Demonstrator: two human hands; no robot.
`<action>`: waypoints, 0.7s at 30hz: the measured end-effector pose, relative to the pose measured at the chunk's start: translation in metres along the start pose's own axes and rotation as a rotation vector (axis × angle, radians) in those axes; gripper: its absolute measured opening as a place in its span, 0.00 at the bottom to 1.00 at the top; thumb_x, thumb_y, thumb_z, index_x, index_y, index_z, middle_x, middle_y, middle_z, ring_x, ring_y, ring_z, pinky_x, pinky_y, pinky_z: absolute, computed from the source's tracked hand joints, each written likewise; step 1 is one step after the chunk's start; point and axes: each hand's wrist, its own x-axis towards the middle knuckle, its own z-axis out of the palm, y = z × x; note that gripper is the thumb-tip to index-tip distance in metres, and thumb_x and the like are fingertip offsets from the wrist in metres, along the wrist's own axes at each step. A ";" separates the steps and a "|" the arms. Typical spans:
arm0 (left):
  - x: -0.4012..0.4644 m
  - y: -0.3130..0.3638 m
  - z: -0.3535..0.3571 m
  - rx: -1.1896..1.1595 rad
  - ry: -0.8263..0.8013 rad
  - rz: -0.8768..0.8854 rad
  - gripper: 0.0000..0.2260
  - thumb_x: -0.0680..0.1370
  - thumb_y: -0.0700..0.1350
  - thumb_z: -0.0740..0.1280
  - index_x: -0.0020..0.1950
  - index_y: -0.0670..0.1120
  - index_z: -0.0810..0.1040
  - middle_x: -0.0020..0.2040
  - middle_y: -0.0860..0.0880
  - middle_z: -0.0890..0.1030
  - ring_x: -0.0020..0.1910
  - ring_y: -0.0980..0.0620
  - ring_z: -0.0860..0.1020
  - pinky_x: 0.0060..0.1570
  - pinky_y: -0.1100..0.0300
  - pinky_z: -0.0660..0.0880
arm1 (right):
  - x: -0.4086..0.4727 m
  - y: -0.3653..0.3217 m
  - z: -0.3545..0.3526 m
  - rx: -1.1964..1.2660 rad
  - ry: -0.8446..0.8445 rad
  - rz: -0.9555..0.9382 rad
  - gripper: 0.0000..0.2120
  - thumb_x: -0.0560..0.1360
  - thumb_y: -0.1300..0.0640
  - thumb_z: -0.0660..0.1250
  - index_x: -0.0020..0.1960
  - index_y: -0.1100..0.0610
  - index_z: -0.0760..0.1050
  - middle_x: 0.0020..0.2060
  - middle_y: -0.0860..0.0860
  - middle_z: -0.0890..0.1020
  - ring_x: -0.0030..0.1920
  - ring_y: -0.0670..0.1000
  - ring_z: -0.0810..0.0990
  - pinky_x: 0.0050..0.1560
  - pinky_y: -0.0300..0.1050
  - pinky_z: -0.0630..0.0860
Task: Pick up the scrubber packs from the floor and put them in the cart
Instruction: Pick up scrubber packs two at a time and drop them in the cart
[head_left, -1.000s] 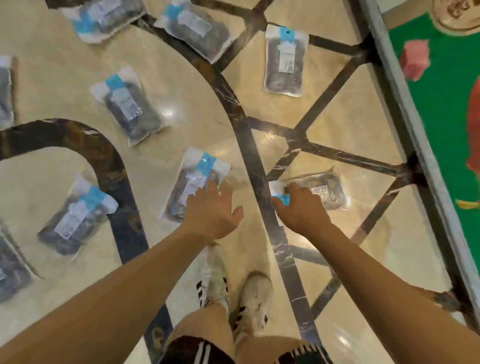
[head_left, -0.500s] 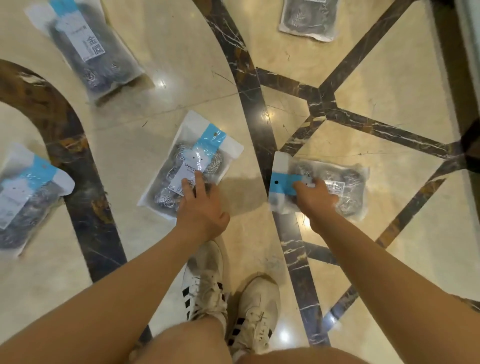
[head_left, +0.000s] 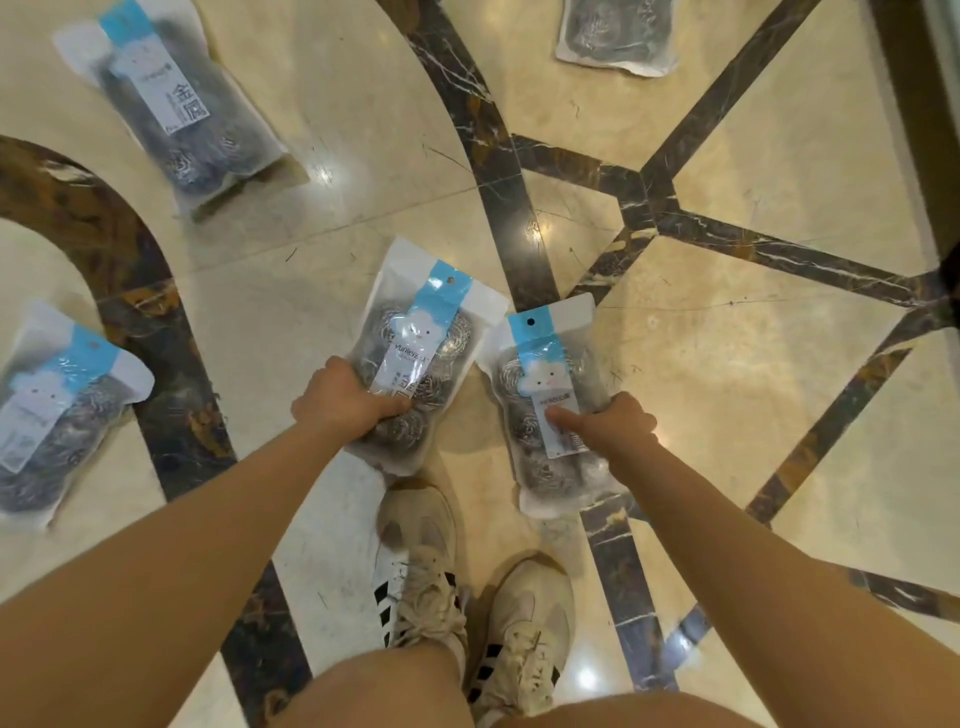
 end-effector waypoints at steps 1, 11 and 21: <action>-0.004 -0.002 0.000 -0.065 -0.016 0.023 0.35 0.64 0.56 0.83 0.63 0.40 0.75 0.59 0.41 0.82 0.57 0.40 0.80 0.56 0.48 0.78 | -0.004 0.004 0.004 0.064 -0.007 -0.014 0.46 0.57 0.34 0.82 0.64 0.58 0.72 0.63 0.59 0.75 0.61 0.62 0.77 0.64 0.63 0.78; -0.143 -0.001 -0.063 -0.518 -0.172 0.210 0.13 0.70 0.41 0.81 0.43 0.53 0.79 0.40 0.55 0.83 0.34 0.62 0.83 0.38 0.65 0.80 | -0.122 0.016 -0.064 0.505 -0.058 -0.265 0.23 0.75 0.52 0.78 0.63 0.63 0.77 0.49 0.58 0.86 0.38 0.52 0.83 0.25 0.38 0.76; -0.402 0.018 -0.228 -0.939 -0.301 0.186 0.28 0.72 0.58 0.75 0.66 0.43 0.80 0.57 0.43 0.87 0.56 0.42 0.86 0.64 0.40 0.78 | -0.400 -0.012 -0.236 0.590 -0.274 -0.632 0.22 0.74 0.50 0.77 0.65 0.54 0.78 0.58 0.55 0.87 0.57 0.56 0.87 0.57 0.56 0.83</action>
